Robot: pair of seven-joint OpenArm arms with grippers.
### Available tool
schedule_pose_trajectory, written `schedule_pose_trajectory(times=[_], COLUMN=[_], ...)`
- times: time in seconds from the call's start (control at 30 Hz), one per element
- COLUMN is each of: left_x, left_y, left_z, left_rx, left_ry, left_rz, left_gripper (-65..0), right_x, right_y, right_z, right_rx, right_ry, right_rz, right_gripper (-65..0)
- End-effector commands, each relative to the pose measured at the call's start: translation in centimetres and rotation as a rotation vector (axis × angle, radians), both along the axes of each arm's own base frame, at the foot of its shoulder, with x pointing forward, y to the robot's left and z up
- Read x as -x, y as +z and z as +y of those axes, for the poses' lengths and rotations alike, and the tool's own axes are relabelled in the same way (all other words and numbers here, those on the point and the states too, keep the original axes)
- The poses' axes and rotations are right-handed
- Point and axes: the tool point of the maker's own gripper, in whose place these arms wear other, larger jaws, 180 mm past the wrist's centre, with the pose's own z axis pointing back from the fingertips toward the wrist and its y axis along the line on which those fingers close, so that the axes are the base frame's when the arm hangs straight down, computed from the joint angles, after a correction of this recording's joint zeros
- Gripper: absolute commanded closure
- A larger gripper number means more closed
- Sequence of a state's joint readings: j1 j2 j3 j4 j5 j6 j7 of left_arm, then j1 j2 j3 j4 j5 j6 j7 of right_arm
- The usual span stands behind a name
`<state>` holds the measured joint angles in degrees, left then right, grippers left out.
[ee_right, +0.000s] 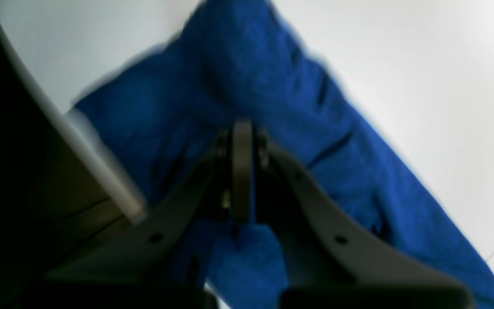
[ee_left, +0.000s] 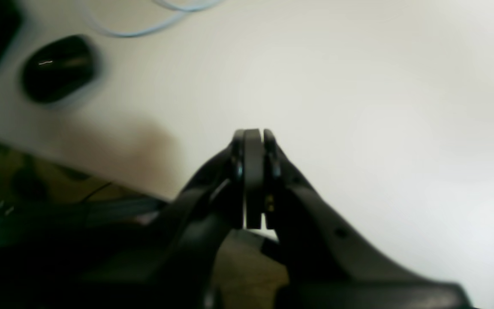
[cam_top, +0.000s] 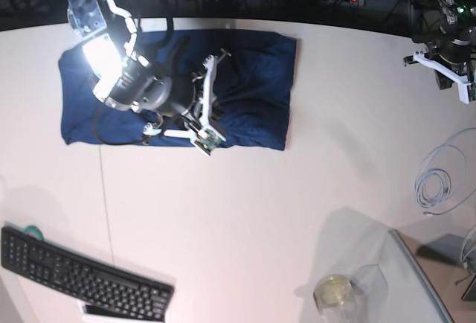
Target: Layout the t-shirt on the table in an organized manner, then fold the t-shirt properly
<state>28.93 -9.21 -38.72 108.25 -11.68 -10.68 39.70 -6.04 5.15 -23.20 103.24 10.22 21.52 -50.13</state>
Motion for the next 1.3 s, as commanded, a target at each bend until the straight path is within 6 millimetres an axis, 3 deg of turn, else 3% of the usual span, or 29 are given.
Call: schedule_pose_trajectory(times=[0.0,0.13,0.27,0.43,0.67,1.03,1.1,1.17,1.27], left_x=[-0.2,0.0,0.1,1.4,1.9,2.2,1.9,1.6,1.6], left_y=[1.1,1.4,1.0,-1.2,-2.9,-3.8,-3.8,-3.7,-3.7], left_z=[0.7,1.1,1.1,1.9,2.5,2.9,2.8,2.8,2.7], left_rx=[-0.029,-0.037,-0.038,-0.006,0.003,0.014,0.015,0.015,0.021], left_ry=[-0.001,0.010,0.010,0.049,0.060,0.075,0.074,0.074,0.075], left_rz=[-0.030,-0.032,-0.021,0.033,0.008,0.014,0.008,0.001,-0.003], left_gripper=[0.0,0.0,0.0,0.0,0.0,0.0,0.0,0.0,0.0], right_x=[-0.9,-1.6,-1.1,-0.3,1.8,6.0,5.8,5.2,3.9], right_y=[0.8,-1.6,-3.3,-4.5,-6.9,-6.0,-4.4,-2.4,-0.8], right_z=[1.7,3.9,4.9,3.6,-2.6,-11.4,-11.2,-9.6,-4.1], right_rx=[-0.027,0.063,0.128,0.158,0.234,0.293,0.257,0.204,0.119], right_ry=[0.010,0.002,-0.002,-0.120,-0.206,-0.367,-0.377,-0.353,-0.263], right_rz=[-0.015,0.074,0.134,0.203,0.264,0.303,0.263,0.213,0.183], right_gripper=[-1.5,-1.5,-1.5,-1.5,-1.4,-1.4,-1.4,-1.4,-1.4])
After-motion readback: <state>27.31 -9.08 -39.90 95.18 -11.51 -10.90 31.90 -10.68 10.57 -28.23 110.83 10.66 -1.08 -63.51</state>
